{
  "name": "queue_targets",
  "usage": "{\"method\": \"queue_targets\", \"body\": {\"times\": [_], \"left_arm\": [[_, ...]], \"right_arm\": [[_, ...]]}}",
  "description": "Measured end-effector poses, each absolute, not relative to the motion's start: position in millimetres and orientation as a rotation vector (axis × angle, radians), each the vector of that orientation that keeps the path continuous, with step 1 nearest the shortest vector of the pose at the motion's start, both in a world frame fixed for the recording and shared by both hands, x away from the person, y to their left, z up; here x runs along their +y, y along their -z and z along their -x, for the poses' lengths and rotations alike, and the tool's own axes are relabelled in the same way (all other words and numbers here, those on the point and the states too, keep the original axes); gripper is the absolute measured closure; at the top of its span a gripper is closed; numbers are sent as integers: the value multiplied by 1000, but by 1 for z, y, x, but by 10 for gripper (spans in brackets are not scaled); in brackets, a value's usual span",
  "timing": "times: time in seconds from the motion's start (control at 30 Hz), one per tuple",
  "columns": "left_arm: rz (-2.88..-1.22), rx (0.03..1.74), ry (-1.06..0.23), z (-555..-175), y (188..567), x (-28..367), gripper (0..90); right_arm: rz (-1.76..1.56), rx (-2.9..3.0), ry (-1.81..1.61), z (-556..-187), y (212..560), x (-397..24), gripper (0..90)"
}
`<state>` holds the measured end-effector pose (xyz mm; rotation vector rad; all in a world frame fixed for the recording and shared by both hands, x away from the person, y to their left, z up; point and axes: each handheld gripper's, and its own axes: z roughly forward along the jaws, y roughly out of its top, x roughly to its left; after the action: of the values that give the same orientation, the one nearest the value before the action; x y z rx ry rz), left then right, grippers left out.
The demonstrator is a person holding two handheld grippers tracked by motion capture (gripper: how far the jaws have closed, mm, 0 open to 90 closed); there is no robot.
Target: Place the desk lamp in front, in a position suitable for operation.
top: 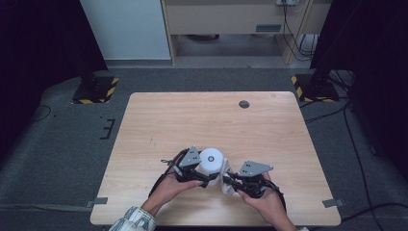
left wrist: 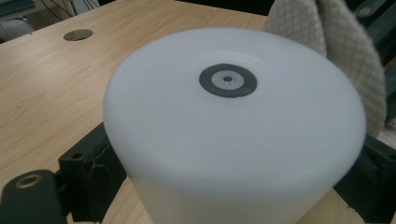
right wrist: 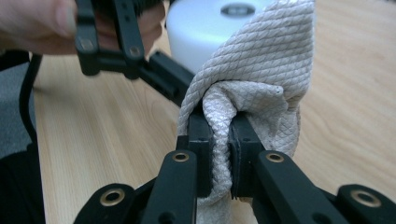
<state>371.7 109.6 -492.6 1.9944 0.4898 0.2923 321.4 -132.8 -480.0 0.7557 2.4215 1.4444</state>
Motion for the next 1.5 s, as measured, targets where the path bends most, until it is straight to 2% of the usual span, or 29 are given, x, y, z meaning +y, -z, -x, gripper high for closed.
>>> {"method": "queue_targets", "body": {"times": [0.2, 0.6, 0.9, 1.2, 1.5], "left_arm": [[-1997, 496, -297, -371, 492, 109, 76], [-1996, 486, -318, -369, 492, 109, 63], [-1866, 496, -310, -368, 467, 120, 34], [-1873, 501, -275, -374, 460, 115, 98], [-1889, 506, -253, -378, 459, 115, 109]], "right_arm": [[-724, 2365, -1493, -319, 470, -134, 822], [-763, 2424, -1392, -322, 484, -134, 820], [-763, 2421, -1398, -322, 484, -134, 820], [-748, 2417, -1402, -321, 481, -132, 820], [-729, 2418, -1414, -320, 480, -129, 820]]}}
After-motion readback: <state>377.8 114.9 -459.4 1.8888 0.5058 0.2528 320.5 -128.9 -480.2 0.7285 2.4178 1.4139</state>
